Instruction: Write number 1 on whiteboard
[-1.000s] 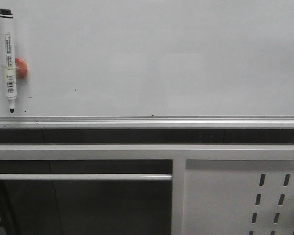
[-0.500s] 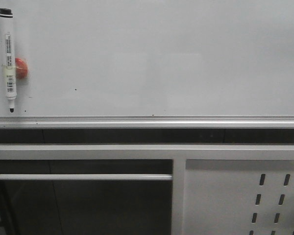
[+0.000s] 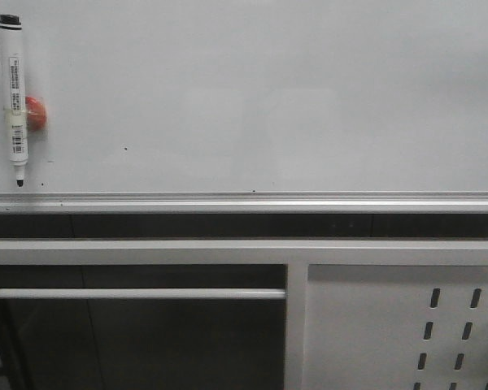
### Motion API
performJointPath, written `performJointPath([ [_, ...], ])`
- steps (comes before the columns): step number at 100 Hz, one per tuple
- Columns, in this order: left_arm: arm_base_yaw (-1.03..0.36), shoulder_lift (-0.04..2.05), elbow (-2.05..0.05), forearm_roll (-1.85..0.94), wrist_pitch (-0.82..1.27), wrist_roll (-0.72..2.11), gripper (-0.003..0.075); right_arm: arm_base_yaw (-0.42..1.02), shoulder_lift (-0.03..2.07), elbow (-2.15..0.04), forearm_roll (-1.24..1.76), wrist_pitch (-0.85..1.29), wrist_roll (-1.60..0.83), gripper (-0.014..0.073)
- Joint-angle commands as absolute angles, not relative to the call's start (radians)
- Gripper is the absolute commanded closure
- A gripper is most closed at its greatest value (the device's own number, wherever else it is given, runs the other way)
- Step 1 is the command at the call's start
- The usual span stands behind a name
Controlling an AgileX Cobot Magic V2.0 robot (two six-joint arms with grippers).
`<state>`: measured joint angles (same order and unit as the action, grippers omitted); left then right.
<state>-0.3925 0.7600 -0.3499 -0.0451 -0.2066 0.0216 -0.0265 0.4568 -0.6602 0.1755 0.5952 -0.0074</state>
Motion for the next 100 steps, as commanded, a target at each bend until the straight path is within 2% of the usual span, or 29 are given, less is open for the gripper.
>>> performJointPath([
  [1,-0.427,0.756,-0.290,0.000,-0.501,0.025,0.0358,-0.028,0.470,-0.691,0.180,0.537,-0.012,0.0665],
  [19,-0.444,0.810,-0.162,0.015,-0.761,0.025,0.0365,-0.028,0.470,-0.691,0.180,0.540,-0.012,0.0665],
  [39,-0.444,0.929,-0.145,-0.013,-0.786,0.020,0.0365,-0.028,0.470,-0.691,0.180,0.538,-0.012,0.0665],
  [51,-0.444,1.053,-0.145,-0.046,-0.870,0.020,0.0365,-0.028,0.470,-0.691,0.180,0.500,-0.012,0.0665],
  [69,-0.444,1.262,-0.145,-0.058,-1.075,0.020,0.0365,-0.028,0.470,-0.691,0.180,0.475,-0.012,0.0665],
  [85,-0.444,1.436,-0.145,-0.056,-1.356,0.020,0.0366,-0.028,0.470,-0.691,0.180,0.477,-0.012,0.0665],
  [100,-0.444,1.522,-0.155,-0.075,-1.362,0.014,0.0366,-0.028,0.470,-0.691,0.180,0.477,-0.012,0.0665],
])
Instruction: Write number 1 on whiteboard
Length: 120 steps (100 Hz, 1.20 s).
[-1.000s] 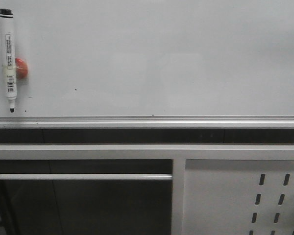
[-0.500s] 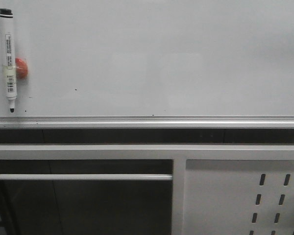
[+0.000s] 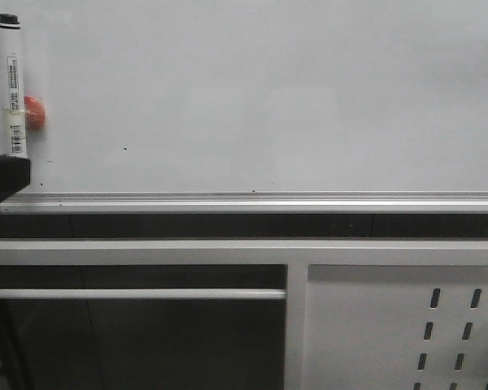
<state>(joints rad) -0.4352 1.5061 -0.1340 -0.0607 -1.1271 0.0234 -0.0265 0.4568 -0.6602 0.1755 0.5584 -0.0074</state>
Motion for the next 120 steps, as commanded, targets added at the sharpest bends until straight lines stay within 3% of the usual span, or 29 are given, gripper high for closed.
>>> performJointPath([
  [1,-0.444,1.527,-0.155,-0.075,-1.362,0.014,0.0366,-0.028,0.470,-0.691,0.180,0.477,-0.012,0.0665],
  [59,-0.444,1.536,-0.263,-0.092,-1.362,-0.018,0.0393,-0.028,0.470,-0.691,0.180,0.479,-0.012,0.0665],
  [69,-0.444,1.536,-0.263,-0.099,-1.360,-0.039,0.0497,-0.028,0.470,-0.691,0.180,0.479,-0.012,0.0665],
  [80,-0.444,1.536,-0.261,-0.068,-1.360,-0.039,0.0738,-0.028,0.470,-0.691,0.180,0.477,-0.012,0.0665],
  [120,-0.444,1.519,-0.222,0.156,-1.362,-0.066,0.0738,-0.028,0.470,-0.691,0.216,0.478,-0.012,0.0665],
])
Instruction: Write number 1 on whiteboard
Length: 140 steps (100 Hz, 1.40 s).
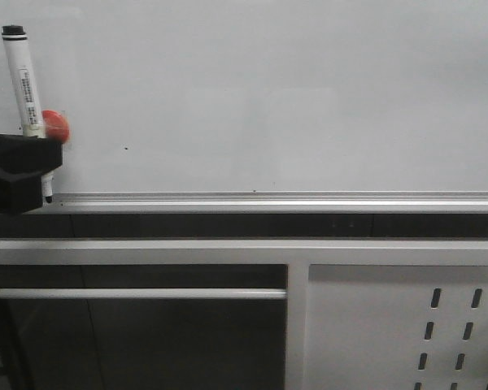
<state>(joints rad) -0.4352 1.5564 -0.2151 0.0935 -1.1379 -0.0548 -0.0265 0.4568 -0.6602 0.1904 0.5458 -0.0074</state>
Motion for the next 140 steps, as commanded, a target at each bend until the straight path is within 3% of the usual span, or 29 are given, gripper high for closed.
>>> performJointPath([
  [1,-0.444,1.517,-0.222,0.168,-1.360,-0.066,0.0738,-0.028,0.470,-0.691,0.215,0.480,-0.012,0.0665],
  [29,-0.444,1.472,-0.229,0.389,-1.260,-0.055,0.0738,-0.028,0.472,-0.693,0.421,0.662,-0.269,0.0665],
  [68,-0.467,1.337,-0.397,0.742,-0.647,-0.087,0.0738,-0.028,0.620,-0.693,0.783,0.867,-0.612,0.0665],
  [88,-0.610,1.316,-0.556,0.764,-0.201,-0.089,0.0738,-0.028,0.732,-0.707,0.919,0.952,-0.714,0.0665],
  [110,-0.736,1.316,-0.663,0.848,0.043,-0.085,0.0738,0.044,0.842,-0.751,0.922,0.989,-0.735,0.0660],
  [117,-0.768,1.316,-0.680,0.872,0.129,-0.085,0.0738,0.093,0.878,-0.766,0.922,0.992,-0.735,0.0616],
  [140,-0.859,1.316,-0.701,0.916,0.244,-0.085,0.0738,0.245,0.976,-0.776,0.928,0.856,-0.701,0.0281],
])
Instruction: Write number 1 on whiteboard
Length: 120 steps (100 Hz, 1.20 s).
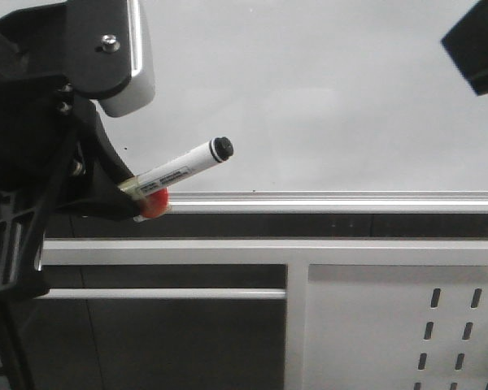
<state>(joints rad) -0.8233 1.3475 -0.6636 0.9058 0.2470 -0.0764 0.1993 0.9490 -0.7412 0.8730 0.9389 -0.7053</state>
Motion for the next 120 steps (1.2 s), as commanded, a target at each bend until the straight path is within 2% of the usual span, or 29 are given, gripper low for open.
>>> performJointPath([
  [1,-0.859,1.316,-0.701,0.916,0.244,-0.085,0.0738,0.245,0.979,-0.776,0.928,0.852,-0.701,0.0274],
  [8,-0.885,1.316,-0.709,0.916,0.237,-0.085,0.0738,0.278,1.006,-0.776,0.928,0.823,-0.701,0.0242],
  [42,-0.930,1.316,-0.783,0.858,0.245,-0.118,0.0738,0.334,1.088,-0.779,0.973,0.674,-0.701,0.0247],
  [70,-0.933,1.316,-0.786,0.848,0.160,-0.118,0.0738,0.343,1.088,-0.811,0.997,0.672,-0.701,0.0247],
  [120,-0.960,1.316,-0.853,0.846,0.192,-0.118,0.0738,0.411,1.102,-0.811,1.040,0.628,-0.702,0.0247],
])
